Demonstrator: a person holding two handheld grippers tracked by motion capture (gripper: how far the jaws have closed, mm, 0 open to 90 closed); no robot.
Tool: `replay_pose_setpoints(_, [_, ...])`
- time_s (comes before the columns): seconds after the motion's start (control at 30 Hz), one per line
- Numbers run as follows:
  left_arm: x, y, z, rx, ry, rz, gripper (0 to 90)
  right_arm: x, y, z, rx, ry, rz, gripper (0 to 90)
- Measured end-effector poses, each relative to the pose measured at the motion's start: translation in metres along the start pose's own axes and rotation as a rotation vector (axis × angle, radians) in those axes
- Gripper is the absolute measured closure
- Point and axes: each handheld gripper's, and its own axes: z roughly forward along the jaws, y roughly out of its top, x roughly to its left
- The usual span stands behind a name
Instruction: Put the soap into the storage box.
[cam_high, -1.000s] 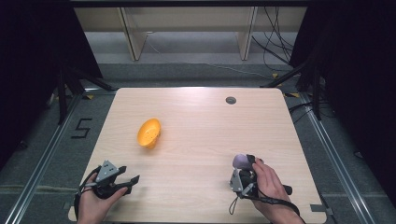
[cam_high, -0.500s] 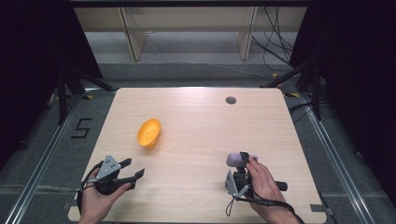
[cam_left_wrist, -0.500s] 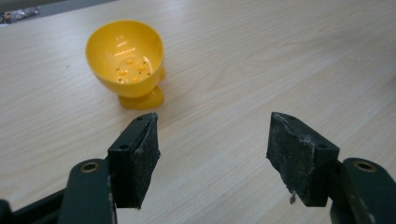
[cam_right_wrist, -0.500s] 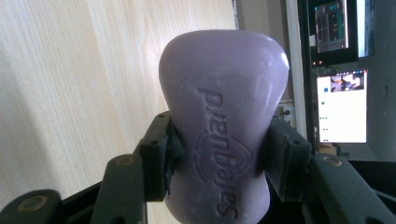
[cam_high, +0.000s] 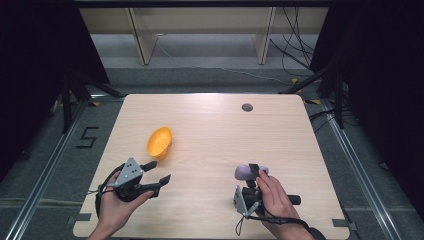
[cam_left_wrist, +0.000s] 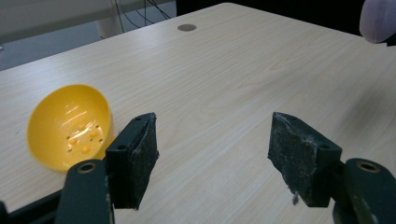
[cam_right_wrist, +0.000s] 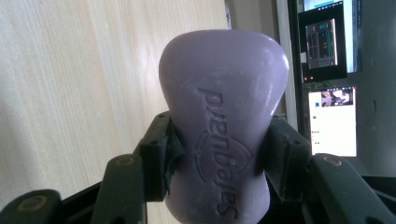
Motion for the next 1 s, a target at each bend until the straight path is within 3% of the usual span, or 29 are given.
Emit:
replay_pose_setpoints(0.07, [-0.001, 0.001, 0.001, 0.004, 0.002, 0.007, 32.0, -0.001, 0.000, 0.000, -0.003, -0.004, -0.015, 50.4])
replay_pose_setpoints(0.1, [-0.001, 0.002, 0.001, 0.010, 0.006, 0.008, 32.0, -0.003, 0.001, 0.000, -0.009, -0.008, -0.053, 50.3])
replay_pose_setpoints(0.13, [-0.002, 0.002, 0.002, 0.006, 0.004, 0.011, 32.0, 0.001, 0.001, -0.001, 0.002, -0.001, 0.005, 50.3])
replay_pose_setpoints(0.2, [-0.001, 0.002, 0.002, 0.005, 0.003, 0.014, 31.8, 0.001, 0.002, 0.000, -0.009, -0.005, 0.017, 50.3])
replay_pose_setpoints(0.43, [-0.005, 0.008, 0.005, -0.004, -0.003, 0.025, 31.5, 0.000, 0.004, -0.001, 0.000, -0.013, 0.022, 50.3])
replay_pose_setpoints(0.67, [-0.013, 0.020, 0.018, -0.007, -0.043, 0.062, 31.3, 0.000, 0.006, -0.001, 0.008, -0.017, 0.028, 50.3])
replay_pose_setpoints(0.97, [-0.023, 0.033, 0.034, -0.011, -0.086, 0.081, 31.7, 0.000, 0.007, -0.001, 0.014, -0.016, 0.017, 50.3])
replay_pose_setpoints(1.0, [-0.023, 0.033, 0.034, -0.011, -0.086, 0.081, 31.7, -0.001, 0.007, 0.000, 0.006, -0.019, -0.003, 50.3])
